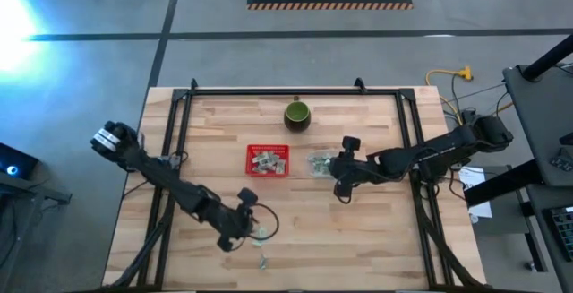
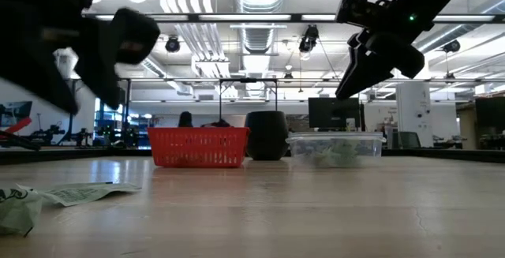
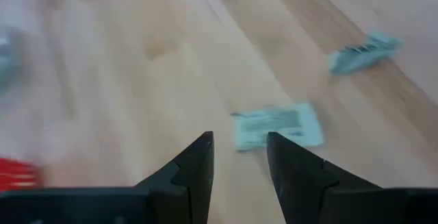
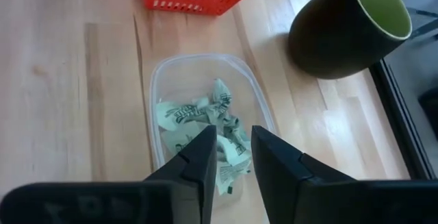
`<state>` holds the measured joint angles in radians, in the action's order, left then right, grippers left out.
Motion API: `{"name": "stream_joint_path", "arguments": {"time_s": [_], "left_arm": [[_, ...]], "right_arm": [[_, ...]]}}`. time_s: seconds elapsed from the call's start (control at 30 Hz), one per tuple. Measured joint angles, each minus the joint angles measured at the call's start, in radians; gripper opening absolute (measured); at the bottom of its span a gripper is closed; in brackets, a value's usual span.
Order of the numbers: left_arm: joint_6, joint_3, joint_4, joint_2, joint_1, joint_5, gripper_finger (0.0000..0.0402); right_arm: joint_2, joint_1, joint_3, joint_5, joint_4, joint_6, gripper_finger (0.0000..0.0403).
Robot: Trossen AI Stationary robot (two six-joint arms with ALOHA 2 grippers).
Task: Pick and place items into bin
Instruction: Put the stevia packet into the red bin
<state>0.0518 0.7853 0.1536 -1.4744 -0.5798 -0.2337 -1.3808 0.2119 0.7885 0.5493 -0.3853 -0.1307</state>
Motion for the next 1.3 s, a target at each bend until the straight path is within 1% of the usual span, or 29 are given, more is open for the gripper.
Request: {"name": "stream_joint_path", "arguments": {"time_s": [0.1, 0.23, 0.47, 0.63, 0.87, 1.07, 1.3], "left_arm": [[-0.038, 0.002, -0.023, -0.054, -0.011, 0.04, 0.012], [-0.067, 0.002, -0.068, -0.11, -0.012, 0.068, 0.012], [-0.013, 0.007, -0.182, -0.144, -0.01, 0.078, 0.012], [-0.023, 0.001, -0.188, -0.147, -0.009, 0.143, 0.012], [-0.047, 0.003, -0.202, -0.215, -0.009, 0.19, 0.012], [-0.05, 0.002, -0.203, -0.248, -0.009, 0.192, 0.012], [-0.055, 0.003, -0.199, -0.244, -0.008, 0.18, 0.012]], "right_arm": [[0.0, 0.002, 0.0, -0.001, 0.0, 0.0, 0.0079], [0.0, 0.005, -0.002, -0.002, 0.0, 0.0, 0.0075], [0.0, 0.007, -0.002, -0.005, 0.001, 0.0, 0.0073], [0.0, 0.007, -0.004, -0.008, 0.0, -0.001, 0.0077], [0.0, 0.007, -0.004, -0.009, 0.0, -0.015, 0.0068], [0.0, 0.007, -0.006, -0.009, 0.0, -0.019, 0.0072], [0.0, 0.007, -0.006, -0.009, 0.0, -0.02, 0.0073]]}}
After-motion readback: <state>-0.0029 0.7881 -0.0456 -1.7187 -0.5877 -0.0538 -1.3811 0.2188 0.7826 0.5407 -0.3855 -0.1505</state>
